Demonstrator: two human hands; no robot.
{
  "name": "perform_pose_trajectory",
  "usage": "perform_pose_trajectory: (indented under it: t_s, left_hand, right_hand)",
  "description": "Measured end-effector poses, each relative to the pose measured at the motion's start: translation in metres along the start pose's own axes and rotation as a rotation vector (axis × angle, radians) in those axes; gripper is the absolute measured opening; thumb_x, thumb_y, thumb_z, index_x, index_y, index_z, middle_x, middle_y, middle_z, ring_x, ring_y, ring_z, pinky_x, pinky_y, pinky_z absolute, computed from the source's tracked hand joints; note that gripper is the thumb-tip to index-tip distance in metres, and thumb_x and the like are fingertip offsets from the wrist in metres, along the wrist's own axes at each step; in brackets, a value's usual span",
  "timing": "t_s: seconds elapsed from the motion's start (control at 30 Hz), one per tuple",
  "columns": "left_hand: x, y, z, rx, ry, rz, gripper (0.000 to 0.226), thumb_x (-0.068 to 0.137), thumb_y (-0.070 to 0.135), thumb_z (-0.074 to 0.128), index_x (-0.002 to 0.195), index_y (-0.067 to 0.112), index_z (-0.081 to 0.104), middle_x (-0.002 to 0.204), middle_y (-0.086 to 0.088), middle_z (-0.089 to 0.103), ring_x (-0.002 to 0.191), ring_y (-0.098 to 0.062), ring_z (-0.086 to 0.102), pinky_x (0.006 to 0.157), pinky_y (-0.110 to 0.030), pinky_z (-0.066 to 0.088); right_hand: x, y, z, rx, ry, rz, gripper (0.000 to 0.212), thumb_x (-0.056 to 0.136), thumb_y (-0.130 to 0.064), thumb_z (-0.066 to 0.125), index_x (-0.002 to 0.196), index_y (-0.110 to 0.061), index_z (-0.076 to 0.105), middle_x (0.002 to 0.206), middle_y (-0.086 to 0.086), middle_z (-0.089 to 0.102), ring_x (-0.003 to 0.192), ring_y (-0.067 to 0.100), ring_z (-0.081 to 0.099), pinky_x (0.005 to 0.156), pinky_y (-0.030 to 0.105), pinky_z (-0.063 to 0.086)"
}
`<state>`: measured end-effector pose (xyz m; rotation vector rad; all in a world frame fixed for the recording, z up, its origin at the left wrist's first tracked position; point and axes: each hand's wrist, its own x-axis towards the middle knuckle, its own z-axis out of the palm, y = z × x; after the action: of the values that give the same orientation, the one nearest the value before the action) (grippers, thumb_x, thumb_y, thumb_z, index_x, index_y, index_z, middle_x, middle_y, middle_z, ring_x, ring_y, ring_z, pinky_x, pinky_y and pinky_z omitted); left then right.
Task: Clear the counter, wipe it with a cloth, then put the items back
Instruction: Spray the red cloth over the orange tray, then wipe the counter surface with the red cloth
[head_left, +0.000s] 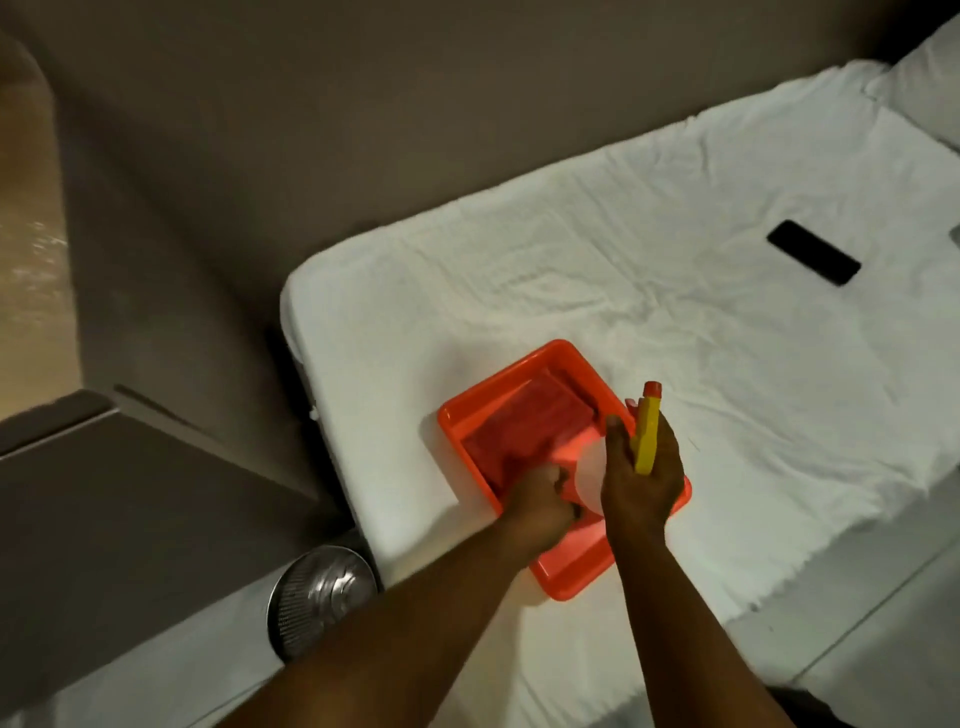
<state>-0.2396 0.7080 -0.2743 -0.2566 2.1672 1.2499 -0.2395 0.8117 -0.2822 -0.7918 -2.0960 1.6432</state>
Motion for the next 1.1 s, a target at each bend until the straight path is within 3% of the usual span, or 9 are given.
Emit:
perform_pose_trajectory:
  t_s: [0.17,0.27,0.37,0.47,0.53,0.67,0.73,0.9,1.1]
  left_hand:
    - [0.034,-0.026,-0.027,0.17,0.055,-0.035,0.051,0.085,0.013,0.065,0.134,0.008,0.051,0.136,-0.012,0.056,0.125,-0.027,0.052,0.104,-0.035,0.042]
    - [0.053,-0.029,-0.049,0.263,0.111,-0.007,0.05,0.087,0.015,0.064,0.134,0.009,0.051,0.138,-0.012,0.054,0.127,-0.028,0.05,0.106,-0.036,0.04]
    - [0.067,-0.023,-0.059,0.373,0.114,0.049,0.048,0.09,0.015,0.06,0.136,0.01,0.049,0.139,-0.011,0.053,0.129,-0.028,0.048,0.106,-0.036,0.038]
    - [0.082,-0.022,-0.067,0.503,0.083,0.06,0.041,0.091,0.016,0.058,0.131,0.008,0.053,0.133,-0.013,0.058,0.123,-0.031,0.053,0.1,-0.037,0.043]
    - [0.091,-0.026,-0.066,0.579,0.016,0.05,0.035,0.091,0.019,0.058,0.124,0.007,0.057,0.125,-0.015,0.062,0.114,-0.032,0.058,0.095,-0.037,0.046]
    - [0.11,-0.028,-0.053,0.585,0.021,0.042,0.036,0.093,0.031,0.055,0.119,0.007,0.057,0.12,-0.016,0.063,0.108,-0.034,0.06,0.093,-0.04,0.048]
    - [0.124,-0.029,-0.052,0.551,0.104,0.01,0.042,0.092,0.036,0.056,0.124,0.008,0.054,0.125,-0.016,0.061,0.113,-0.035,0.059,0.097,-0.042,0.048]
    - [0.125,-0.029,-0.064,0.345,0.076,-0.129,0.05,0.092,0.039,0.056,0.128,0.004,0.054,0.126,-0.019,0.06,0.112,-0.038,0.058,0.098,-0.046,0.048]
    - [0.066,-0.018,-0.091,-0.201,0.023,-0.225,0.046,0.089,0.036,0.062,0.117,0.0,0.062,0.115,-0.023,0.066,0.103,-0.035,0.065,0.085,-0.037,0.052]
  right_hand:
    - [-0.013,0.037,0.003,-0.04,0.067,0.26,0.072,0.082,-0.049,0.068,0.142,-0.024,0.039,0.132,0.004,0.057,0.123,0.024,0.054,0.103,0.046,0.046]
    - [-0.036,0.036,0.016,-0.079,0.152,0.432,0.082,0.08,-0.039,0.074,0.146,-0.015,0.031,0.143,0.014,0.044,0.133,0.032,0.041,0.11,0.047,0.037]
    - [-0.066,0.035,0.032,-0.023,0.211,0.524,0.059,0.085,-0.028,0.07,0.137,-0.014,0.046,0.129,0.008,0.053,0.116,0.025,0.052,0.099,0.037,0.043]
    - [-0.084,0.039,0.051,0.024,0.098,0.576,0.033,0.091,-0.028,0.062,0.121,-0.013,0.062,0.11,-0.001,0.064,0.104,0.018,0.059,0.093,0.036,0.048]
    - [-0.069,0.044,0.064,-0.008,0.018,0.528,0.03,0.094,-0.026,0.058,0.12,-0.011,0.062,0.104,-0.003,0.062,0.102,0.019,0.06,0.09,0.034,0.047]
    - [-0.016,0.059,0.102,-0.187,-0.084,0.49,0.027,0.094,-0.023,0.053,0.114,-0.005,0.057,0.111,0.013,0.064,0.102,0.034,0.061,0.092,0.044,0.049]
    - [-0.001,0.069,0.117,-0.191,-0.072,0.544,0.029,0.092,-0.022,0.052,0.116,-0.006,0.057,0.115,0.015,0.064,0.103,0.035,0.061,0.093,0.045,0.05]
    - [0.005,0.066,0.115,0.0,0.034,0.664,0.039,0.089,-0.016,0.051,0.127,-0.011,0.057,0.113,0.011,0.065,0.076,0.019,0.056,0.068,0.025,0.042]
    - [-0.021,-0.007,0.096,0.297,-0.049,0.724,0.031,0.089,-0.012,0.05,0.116,-0.011,0.065,0.104,0.012,0.069,0.091,0.03,0.065,0.078,0.043,0.056]
